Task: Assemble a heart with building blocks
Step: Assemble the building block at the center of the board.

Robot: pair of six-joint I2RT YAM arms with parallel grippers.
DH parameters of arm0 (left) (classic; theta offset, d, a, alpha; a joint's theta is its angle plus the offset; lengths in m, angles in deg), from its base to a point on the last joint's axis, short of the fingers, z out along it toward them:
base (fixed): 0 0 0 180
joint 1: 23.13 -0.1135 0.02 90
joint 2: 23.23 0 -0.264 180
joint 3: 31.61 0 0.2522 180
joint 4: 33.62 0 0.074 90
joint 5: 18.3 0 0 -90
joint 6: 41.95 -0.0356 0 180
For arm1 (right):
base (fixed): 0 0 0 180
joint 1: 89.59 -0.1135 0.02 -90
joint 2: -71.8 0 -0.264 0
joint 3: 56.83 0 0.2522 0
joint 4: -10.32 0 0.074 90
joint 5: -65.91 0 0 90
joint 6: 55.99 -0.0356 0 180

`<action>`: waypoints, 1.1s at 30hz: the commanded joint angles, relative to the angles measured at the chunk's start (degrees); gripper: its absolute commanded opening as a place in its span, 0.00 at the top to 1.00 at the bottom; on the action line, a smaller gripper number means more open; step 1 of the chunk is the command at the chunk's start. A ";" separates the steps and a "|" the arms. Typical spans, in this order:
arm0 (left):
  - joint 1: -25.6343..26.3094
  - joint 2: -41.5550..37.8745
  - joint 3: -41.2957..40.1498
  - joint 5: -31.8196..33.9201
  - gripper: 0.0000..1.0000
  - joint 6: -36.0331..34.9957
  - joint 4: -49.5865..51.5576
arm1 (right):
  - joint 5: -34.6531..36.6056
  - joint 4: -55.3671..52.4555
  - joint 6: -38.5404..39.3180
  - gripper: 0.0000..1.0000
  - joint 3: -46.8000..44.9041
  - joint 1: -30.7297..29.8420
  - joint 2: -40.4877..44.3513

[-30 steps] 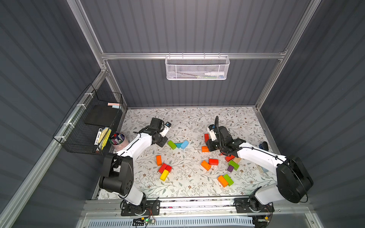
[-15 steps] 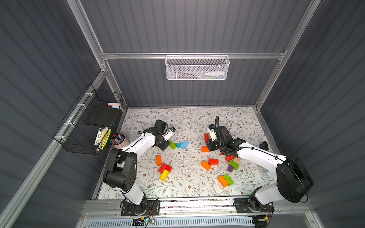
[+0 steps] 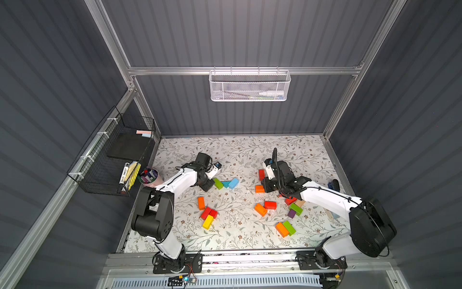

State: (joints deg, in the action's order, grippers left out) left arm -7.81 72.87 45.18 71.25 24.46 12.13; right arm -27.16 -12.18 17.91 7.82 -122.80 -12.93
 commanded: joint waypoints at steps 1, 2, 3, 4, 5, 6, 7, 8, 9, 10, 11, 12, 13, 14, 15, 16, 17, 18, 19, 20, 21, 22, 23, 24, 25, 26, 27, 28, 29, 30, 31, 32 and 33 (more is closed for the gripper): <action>0.51 1.35 0.18 -1.20 1.00 -1.09 1.46 | -0.27 0.47 -0.25 0.80 -0.71 0.36 0.78; 0.51 1.58 0.30 -1.22 0.99 -1.09 1.42 | -0.16 0.56 -0.25 0.80 -0.72 0.36 0.79; 0.51 1.88 0.43 -1.22 0.99 -1.10 1.47 | -0.19 0.56 -0.34 0.80 -0.71 0.42 0.79; 0.51 2.06 0.56 -1.17 0.98 -1.18 1.37 | -0.28 0.56 -0.34 0.80 -0.71 0.37 0.75; 0.51 2.19 0.63 -1.20 0.98 -1.15 1.34 | -0.35 0.56 -0.34 0.80 -0.71 0.37 0.71; 0.51 2.41 0.65 -1.23 0.97 -1.17 1.24 | -0.33 0.60 -0.29 0.80 -0.75 0.43 0.62; 0.50 2.55 0.64 -1.39 0.97 -1.20 1.05 | -0.36 0.60 -0.34 0.80 -0.84 0.42 0.60; 0.51 2.77 0.59 -1.57 0.97 -1.36 0.93 | -0.27 0.56 -0.34 0.80 -0.88 0.40 0.60; 0.51 2.90 0.52 -1.59 0.97 -1.29 0.80 | -0.31 0.56 -0.32 0.80 -0.97 0.41 0.53; 0.51 3.13 0.46 -1.66 0.97 -1.35 0.67 | -0.08 0.57 -0.34 0.80 -0.97 0.48 0.56; 0.51 3.22 0.50 -1.71 0.97 -1.34 0.64 | -0.07 0.56 -0.34 0.80 -0.97 0.51 0.59; 0.51 3.44 0.52 -1.59 0.96 -1.34 0.68 | 0.04 0.59 -0.34 0.80 -1.02 0.49 0.70; 0.51 3.49 0.61 -1.66 0.96 -1.36 0.62 | 0.00 0.56 -0.42 0.80 -1.02 0.47 0.69; 0.51 3.49 0.61 -1.66 0.96 -1.37 0.54 | -0.01 0.56 -0.43 0.80 -0.97 0.50 0.70; 0.51 3.57 0.69 -1.66 0.96 -1.31 0.42 | -0.08 0.61 -0.51 0.80 -0.97 0.54 0.72; 0.51 3.62 0.74 -1.77 0.96 -1.42 0.27 | -0.09 0.65 -0.60 0.80 -1.02 0.57 0.70; 0.51 3.71 0.62 -1.79 0.95 -1.44 0.22 | -0.09 0.66 -0.60 0.80 -1.08 0.60 0.70; 0.50 3.88 0.67 -1.84 0.95 -1.41 0.02 | -0.06 0.65 -0.60 0.80 -1.04 0.53 0.62; 0.51 4.00 0.64 -1.97 0.95 -1.40 -0.17 | 0.02 0.65 -0.69 0.80 -1.02 0.60 0.55; 0.51 4.16 0.53 -2.01 0.94 -1.45 -0.29 | 0.00 0.57 -0.66 0.80 -1.01 0.59 0.56; 0.51 4.38 0.57 -2.01 0.93 -1.45 -0.41 | -0.01 0.58 -0.69 0.80 -1.06 0.58 0.69; 0.51 4.60 0.60 -2.10 0.93 -1.38 -0.51 | -0.01 0.56 -0.65 0.80 -1.08 0.57 0.70; 0.50 4.79 0.57 -2.12 0.93 -1.37 -0.63 | 0.08 0.48 -0.64 0.80 -1.06 0.60 0.70; 0.51 4.96 0.60 -2.18 0.93 -1.39 -0.71 | 0.21 0.47 -0.69 0.80 -1.06 0.59 0.70; 0.50 4.98 0.52 -2.38 0.93 -1.41 -0.83 | 0.08 0.47 -0.69 0.80 -0.97 0.55 0.70; 0.49 5.06 0.46 -2.36 0.93 -1.37 -0.96 | 0.07 0.49 -0.69 0.80 -0.97 0.53 0.57; 0.51 5.11 0.43 -2.39 0.93 -1.35 -1.15 | 0.08 0.51 -0.69 0.80 -0.97 0.57 0.57; 0.47 5.16 0.44 -2.28 0.93 -1.34 -1.23 | 0.09 0.48 -0.69 0.80 -1.02 0.61 0.50; 0.51 5.24 0.48 -2.28 0.93 -1.34 -1.28 | 0.06 0.55 -0.77 0.80 -0.89 0.62 0.44; 0.51 5.24 0.53 -2.34 0.92 -1.36 -1.31 | 0.00 0.47 -0.78 0.80 -0.89 0.65 0.44; 0.50 5.25 0.56 -2.28 0.92 -1.37 -1.40 | -0.04 0.47 -0.80 0.80 -0.87 0.60 0.36; 0.51 5.24 0.52 -2.44 0.92 -1.36 -1.48 | -0.02 0.40 -0.91 0.80 -0.83 0.62 0.29; 0.51 5.27 0.55 -2.45 0.92 -1.29 -1.56 | -0.09 0.38 -0.87 0.80 -0.88 0.59 0.26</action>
State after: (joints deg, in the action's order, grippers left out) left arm -7.53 77.11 45.20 69.97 24.00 10.51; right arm -27.13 -11.65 17.63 7.38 -122.47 -12.93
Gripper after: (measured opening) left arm 0.325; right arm 0.200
